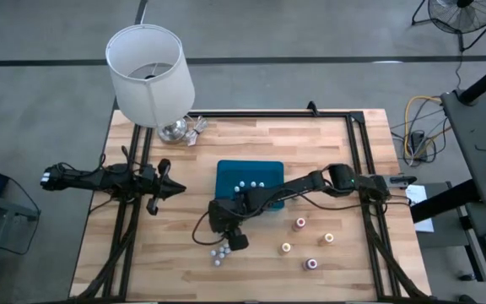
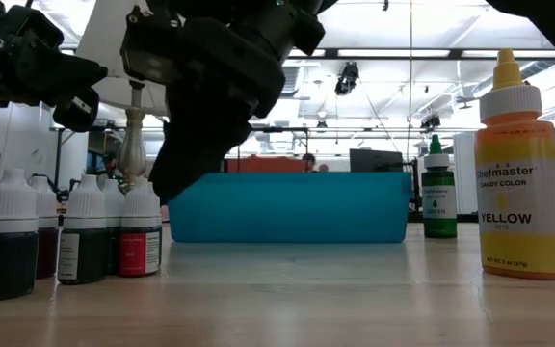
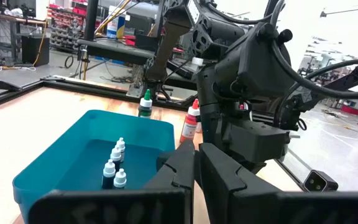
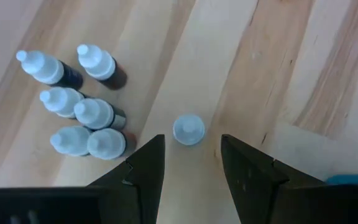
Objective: Pick & Place food coloring
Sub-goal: Put the small green food coloring bottle into the blue bin
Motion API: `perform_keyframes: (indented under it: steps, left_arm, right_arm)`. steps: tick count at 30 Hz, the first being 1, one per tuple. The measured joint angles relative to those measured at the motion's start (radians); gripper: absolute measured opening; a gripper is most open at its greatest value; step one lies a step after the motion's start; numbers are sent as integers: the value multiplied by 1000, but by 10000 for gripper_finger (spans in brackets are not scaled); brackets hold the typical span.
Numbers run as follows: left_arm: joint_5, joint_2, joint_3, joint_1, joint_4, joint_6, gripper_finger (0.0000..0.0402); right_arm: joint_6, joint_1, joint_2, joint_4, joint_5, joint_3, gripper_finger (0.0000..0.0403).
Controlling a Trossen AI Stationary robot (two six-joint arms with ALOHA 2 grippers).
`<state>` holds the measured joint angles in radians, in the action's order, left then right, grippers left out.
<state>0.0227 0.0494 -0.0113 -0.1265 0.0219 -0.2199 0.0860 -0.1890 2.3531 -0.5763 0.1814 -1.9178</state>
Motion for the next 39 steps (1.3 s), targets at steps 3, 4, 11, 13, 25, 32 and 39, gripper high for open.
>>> perform_keyframes:
  steps: [3,4,11,13,25,32,39]
  left_arm:
    - [0,0,0,0,0,0,0]
    - [0,0,0,0,0,0,0]
    - [0,0,0,0,0,0,0]
    - [0,0,0,0,0,0,0]
    - [0,0,0,0,0,0,0]
    - [0,0,0,0,0,0,0]
    - [0,0,0,0,0,0,0]
  right_arm:
    - [0,0,0,21,1,3,151]
    - [0,0,0,27,2,3,151]
    - [30,-1,1,34,12,3,151]
    - [43,-1,1,36,13,5,151]
    - [95,-1,2,42,30,5,150]
    - [108,-1,5,44,30,5,135]
    - [109,0,5,44,31,5,114]
